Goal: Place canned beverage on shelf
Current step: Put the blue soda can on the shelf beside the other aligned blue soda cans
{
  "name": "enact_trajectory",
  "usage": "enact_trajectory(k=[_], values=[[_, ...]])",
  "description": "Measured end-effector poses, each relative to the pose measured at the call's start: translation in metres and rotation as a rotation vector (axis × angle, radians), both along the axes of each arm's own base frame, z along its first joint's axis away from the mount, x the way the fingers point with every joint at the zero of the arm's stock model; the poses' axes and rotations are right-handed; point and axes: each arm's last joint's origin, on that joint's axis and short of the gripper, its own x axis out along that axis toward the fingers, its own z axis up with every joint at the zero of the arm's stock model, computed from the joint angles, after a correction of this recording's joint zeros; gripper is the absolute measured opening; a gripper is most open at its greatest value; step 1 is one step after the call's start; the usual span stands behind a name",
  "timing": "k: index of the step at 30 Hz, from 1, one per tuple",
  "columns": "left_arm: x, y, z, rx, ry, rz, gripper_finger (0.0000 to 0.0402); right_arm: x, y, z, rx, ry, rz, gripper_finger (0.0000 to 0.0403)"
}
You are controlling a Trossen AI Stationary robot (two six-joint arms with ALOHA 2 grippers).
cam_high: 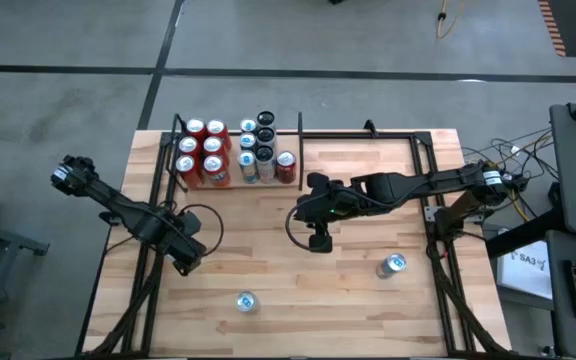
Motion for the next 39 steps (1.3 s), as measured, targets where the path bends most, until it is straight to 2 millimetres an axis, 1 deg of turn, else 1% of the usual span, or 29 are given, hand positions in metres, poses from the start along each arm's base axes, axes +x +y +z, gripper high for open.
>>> enact_trajectory(k=[11, 18, 26, 33, 36, 39], values=[[-0.004, -0.006, -0.002, 0.020, 0.002, 0.018, 0.0317, -0.001, 0.000, -0.010, 0.004, 0.030, -0.008, 0.0013], [-0.006, -0.004, -0.017, 0.042, 0.034, 0.024, 0.0317, -0.001, 0.000, -0.015, 0.012, 0.047, -0.018, 0.0013], [-0.003, -0.007, -0.029, 0.027, 0.009, 0.026, 0.0317, -0.001, 0.000, -0.015, 0.018, 0.046, -0.023, 0.0013], [-0.005, -0.005, -0.044, 0.042, 0.032, 0.033, 0.0316, -0.001, 0.000, -0.016, 0.022, 0.047, -0.028, 0.0013], [-0.006, -0.005, -0.045, 0.043, 0.032, 0.033, 0.0306, -0.001, 0.000, -0.016, 0.024, 0.046, -0.029, 0.0013], [-0.006, -0.005, -0.045, 0.043, 0.032, 0.033, 0.0277, -0.001, 0.000, -0.016, 0.024, 0.046, -0.029, 0.0013]])
